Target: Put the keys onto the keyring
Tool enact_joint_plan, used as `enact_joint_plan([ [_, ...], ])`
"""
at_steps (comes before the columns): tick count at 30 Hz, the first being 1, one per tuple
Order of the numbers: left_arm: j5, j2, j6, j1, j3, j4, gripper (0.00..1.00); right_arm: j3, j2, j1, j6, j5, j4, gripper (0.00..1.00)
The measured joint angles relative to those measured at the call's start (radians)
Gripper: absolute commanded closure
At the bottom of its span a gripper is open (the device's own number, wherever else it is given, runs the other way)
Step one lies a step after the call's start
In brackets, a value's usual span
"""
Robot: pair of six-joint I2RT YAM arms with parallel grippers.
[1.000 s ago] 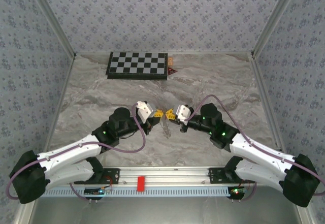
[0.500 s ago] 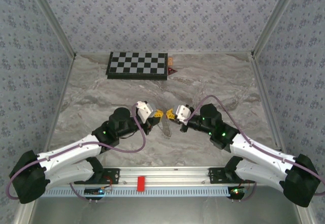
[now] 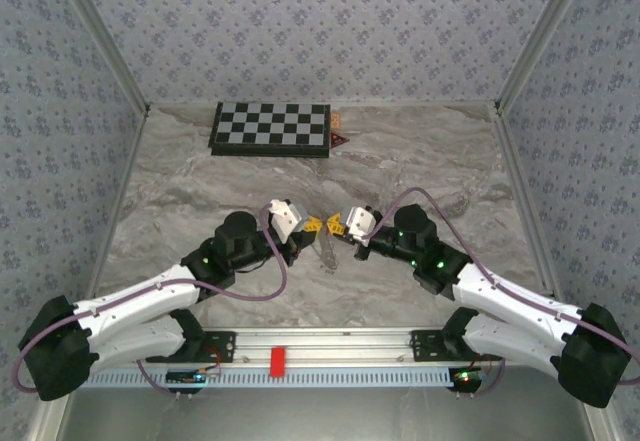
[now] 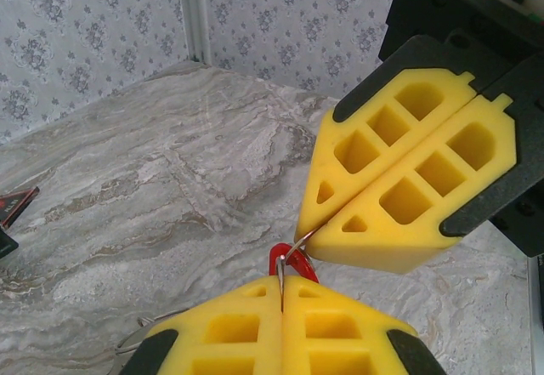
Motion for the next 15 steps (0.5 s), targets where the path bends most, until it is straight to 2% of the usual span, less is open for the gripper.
enact_joint_plan([
  [15,0.003,0.0,0.0,0.0,0.001,0.0,1.0,0.0,0.001,-0.001,0.0,0.026,0.008,1.0],
])
